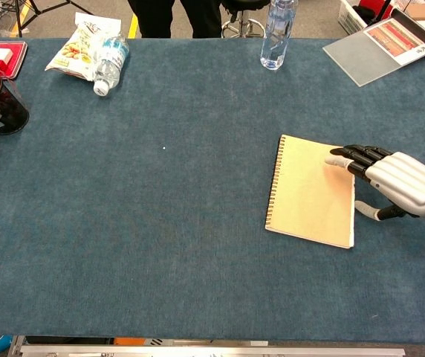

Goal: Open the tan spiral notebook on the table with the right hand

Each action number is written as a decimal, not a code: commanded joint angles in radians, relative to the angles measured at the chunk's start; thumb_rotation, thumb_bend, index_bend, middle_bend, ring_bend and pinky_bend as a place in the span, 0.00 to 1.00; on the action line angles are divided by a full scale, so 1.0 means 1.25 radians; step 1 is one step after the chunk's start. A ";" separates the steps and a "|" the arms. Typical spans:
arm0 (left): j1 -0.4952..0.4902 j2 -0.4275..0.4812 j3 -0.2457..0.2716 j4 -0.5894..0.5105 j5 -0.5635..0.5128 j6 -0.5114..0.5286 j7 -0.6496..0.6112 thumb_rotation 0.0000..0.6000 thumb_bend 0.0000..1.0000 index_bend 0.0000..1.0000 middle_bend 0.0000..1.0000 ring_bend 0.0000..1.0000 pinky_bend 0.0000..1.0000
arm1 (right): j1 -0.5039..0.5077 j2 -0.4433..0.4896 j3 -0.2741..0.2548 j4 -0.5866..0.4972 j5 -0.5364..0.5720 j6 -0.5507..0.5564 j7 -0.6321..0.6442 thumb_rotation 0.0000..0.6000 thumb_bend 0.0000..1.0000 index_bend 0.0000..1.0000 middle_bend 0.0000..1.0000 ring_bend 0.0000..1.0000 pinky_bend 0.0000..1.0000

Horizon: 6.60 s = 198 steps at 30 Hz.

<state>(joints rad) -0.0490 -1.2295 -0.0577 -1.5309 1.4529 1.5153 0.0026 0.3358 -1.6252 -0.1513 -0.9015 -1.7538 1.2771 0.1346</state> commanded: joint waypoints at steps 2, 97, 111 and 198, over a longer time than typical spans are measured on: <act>0.001 -0.001 0.001 0.002 -0.001 0.000 -0.001 1.00 0.26 0.33 0.23 0.27 0.46 | -0.001 0.002 -0.003 -0.003 -0.002 0.004 -0.001 1.00 0.34 0.11 0.07 0.00 0.13; 0.010 0.000 -0.002 0.008 -0.003 0.004 -0.012 1.00 0.26 0.33 0.23 0.27 0.46 | 0.057 -0.039 0.026 0.016 0.016 0.030 0.009 1.00 0.48 0.54 0.09 0.00 0.13; 0.002 -0.001 -0.008 -0.007 0.008 0.011 0.011 1.00 0.26 0.33 0.23 0.27 0.46 | 0.034 0.223 0.007 -0.300 0.004 0.061 -0.179 1.00 0.49 0.56 0.10 0.00 0.13; 0.009 0.000 -0.006 -0.010 -0.004 0.012 0.003 1.00 0.26 0.33 0.23 0.27 0.46 | 0.013 0.113 0.091 -0.268 -0.001 0.087 -0.203 1.00 0.29 0.12 0.10 0.00 0.13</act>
<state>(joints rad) -0.0381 -1.2291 -0.0650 -1.5430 1.4478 1.5296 0.0069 0.3496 -1.4760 -0.0425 -1.2441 -1.7596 1.3895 -0.1246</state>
